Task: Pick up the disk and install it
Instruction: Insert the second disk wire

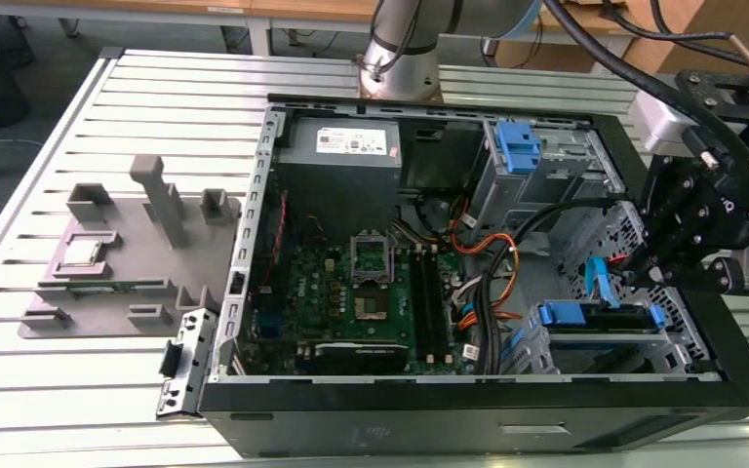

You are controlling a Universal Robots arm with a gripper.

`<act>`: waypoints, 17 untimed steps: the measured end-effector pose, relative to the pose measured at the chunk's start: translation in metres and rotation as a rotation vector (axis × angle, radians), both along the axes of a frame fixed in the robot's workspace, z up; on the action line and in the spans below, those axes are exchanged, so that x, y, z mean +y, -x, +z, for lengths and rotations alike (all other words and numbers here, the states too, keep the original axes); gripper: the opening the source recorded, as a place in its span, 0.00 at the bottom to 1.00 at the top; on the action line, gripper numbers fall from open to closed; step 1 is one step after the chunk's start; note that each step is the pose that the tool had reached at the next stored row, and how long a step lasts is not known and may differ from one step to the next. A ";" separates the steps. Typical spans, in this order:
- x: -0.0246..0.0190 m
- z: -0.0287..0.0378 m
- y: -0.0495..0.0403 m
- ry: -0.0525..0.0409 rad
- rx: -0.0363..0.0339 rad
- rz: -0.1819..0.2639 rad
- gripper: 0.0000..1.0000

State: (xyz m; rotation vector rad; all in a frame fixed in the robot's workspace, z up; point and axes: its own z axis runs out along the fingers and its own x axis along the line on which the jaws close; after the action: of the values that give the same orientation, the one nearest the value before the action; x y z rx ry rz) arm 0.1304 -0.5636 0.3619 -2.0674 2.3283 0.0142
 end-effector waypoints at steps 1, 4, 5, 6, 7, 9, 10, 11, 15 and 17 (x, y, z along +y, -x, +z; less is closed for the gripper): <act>0.0000 0.0000 -0.0006 0.0000 0.0000 0.000 0.23; -0.0001 0.0002 -0.0013 0.0000 0.0000 0.000 0.23; -0.0002 0.0005 -0.0013 0.0001 0.0000 0.000 0.23; -0.0001 0.0009 -0.0012 -0.0001 0.0000 0.000 0.23; -0.0001 0.0014 -0.0013 -0.0001 0.0000 0.000 0.23; -0.0001 0.0025 -0.0013 -0.0001 0.0000 0.000 0.23; -0.0001 0.0032 -0.0013 0.0000 -0.0001 0.000 0.23; 0.0000 0.0040 -0.0013 0.0000 0.0000 0.000 0.23; 0.0000 0.0066 -0.0013 -0.0002 0.0000 0.000 0.23; 0.0003 0.0068 -0.0013 -0.0002 0.0000 0.000 0.23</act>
State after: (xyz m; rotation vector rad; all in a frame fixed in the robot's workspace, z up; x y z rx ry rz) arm 0.1316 -0.5633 0.3687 -2.0673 2.3282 0.0143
